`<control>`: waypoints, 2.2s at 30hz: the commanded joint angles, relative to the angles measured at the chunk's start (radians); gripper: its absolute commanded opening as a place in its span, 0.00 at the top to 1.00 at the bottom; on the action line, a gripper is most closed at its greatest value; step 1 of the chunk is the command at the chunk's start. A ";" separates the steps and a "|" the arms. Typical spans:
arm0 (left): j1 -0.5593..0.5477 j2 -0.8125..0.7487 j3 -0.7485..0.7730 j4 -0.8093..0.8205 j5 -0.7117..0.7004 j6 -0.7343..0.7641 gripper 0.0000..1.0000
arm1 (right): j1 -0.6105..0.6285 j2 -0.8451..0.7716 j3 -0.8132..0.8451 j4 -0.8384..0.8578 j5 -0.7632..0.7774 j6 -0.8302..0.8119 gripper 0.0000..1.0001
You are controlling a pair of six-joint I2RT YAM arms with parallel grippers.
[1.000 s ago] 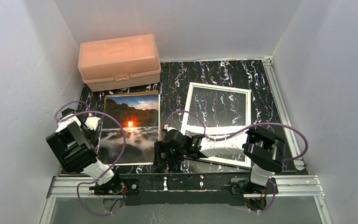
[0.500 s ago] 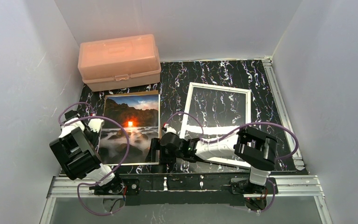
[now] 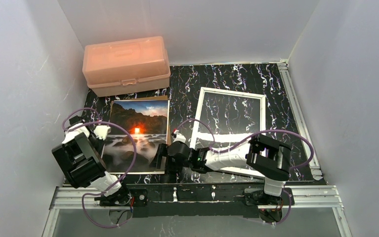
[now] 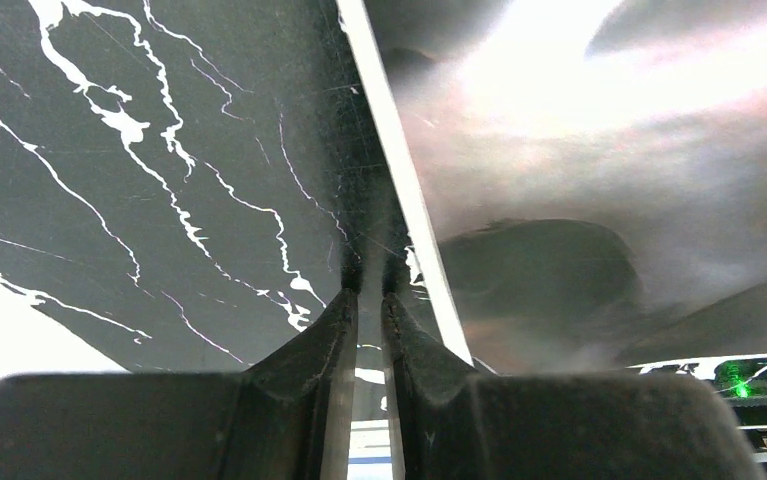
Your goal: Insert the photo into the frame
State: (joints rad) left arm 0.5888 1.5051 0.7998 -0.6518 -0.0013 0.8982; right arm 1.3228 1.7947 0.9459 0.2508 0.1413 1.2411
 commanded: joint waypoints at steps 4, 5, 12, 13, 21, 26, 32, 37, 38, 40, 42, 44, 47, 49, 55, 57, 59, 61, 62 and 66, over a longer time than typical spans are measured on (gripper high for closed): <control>-0.009 0.098 -0.049 -0.015 0.142 0.007 0.88 | -0.009 -0.016 -0.031 0.327 0.031 -0.011 0.04; -0.010 0.107 -0.042 -0.015 0.143 0.010 0.88 | -0.013 -0.011 -0.031 0.349 0.026 -0.012 0.04; -0.010 0.183 0.002 -0.014 0.151 0.012 0.90 | -0.023 -0.011 0.009 0.171 0.018 -0.017 0.05; -0.009 0.192 0.005 -0.013 0.152 0.014 0.90 | -0.022 -0.020 0.016 0.102 0.027 -0.023 0.05; -0.011 0.246 0.026 0.005 0.155 0.018 0.91 | -0.018 -0.060 -0.037 -0.017 -0.014 0.000 0.05; -0.016 0.262 0.023 0.020 0.155 0.027 0.92 | -0.015 -0.020 -0.007 -0.066 -0.046 0.011 0.05; -0.019 0.247 0.006 0.036 0.162 0.053 0.93 | 0.011 0.087 0.100 -0.115 -0.034 0.052 0.05; -0.025 0.247 0.007 0.038 0.164 0.064 0.93 | 0.016 0.131 0.111 -0.058 -0.009 0.105 0.05; -0.026 0.247 0.007 0.037 0.164 0.066 0.93 | 0.016 0.133 0.111 -0.051 -0.001 0.109 0.05; -0.029 0.248 0.009 0.038 0.165 0.072 0.93 | 0.016 0.128 0.086 0.004 0.018 0.121 0.05; -0.032 0.256 0.012 0.037 0.165 0.075 0.94 | 0.016 0.122 0.053 0.105 0.032 0.135 0.05; -0.035 0.265 0.015 0.038 0.163 0.079 0.94 | 0.016 0.119 0.016 0.193 0.044 0.154 0.05; -0.040 0.276 0.015 0.046 0.164 0.085 0.94 | 0.011 0.131 -0.034 0.356 0.045 0.179 0.05; -0.042 0.280 0.016 0.047 0.165 0.087 0.94 | 0.008 0.143 -0.046 0.439 0.039 0.182 0.05; -0.045 0.290 0.021 0.051 0.169 0.090 0.94 | 0.002 0.184 -0.024 0.579 0.000 0.170 0.06; -0.046 0.292 0.022 0.051 0.169 0.089 0.94 | -0.001 0.209 -0.011 0.626 -0.019 0.172 0.06; -0.046 0.292 0.023 0.052 0.171 0.090 0.94 | -0.006 0.232 0.003 0.664 -0.036 0.174 0.06; -0.046 0.290 0.022 0.052 0.170 0.093 0.95 | -0.016 0.248 0.012 0.718 -0.049 0.174 0.06; -0.046 0.291 0.022 0.051 0.171 0.093 0.95 | -0.020 0.251 0.013 0.742 -0.051 0.174 0.06; -0.047 0.293 0.024 0.051 0.171 0.098 0.95 | -0.031 0.263 -0.001 0.834 -0.057 0.178 0.06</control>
State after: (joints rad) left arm 0.5453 1.6676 0.9131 -0.7681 -0.0586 0.9676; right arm 1.3083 2.0483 0.9207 0.8997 0.0895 1.4155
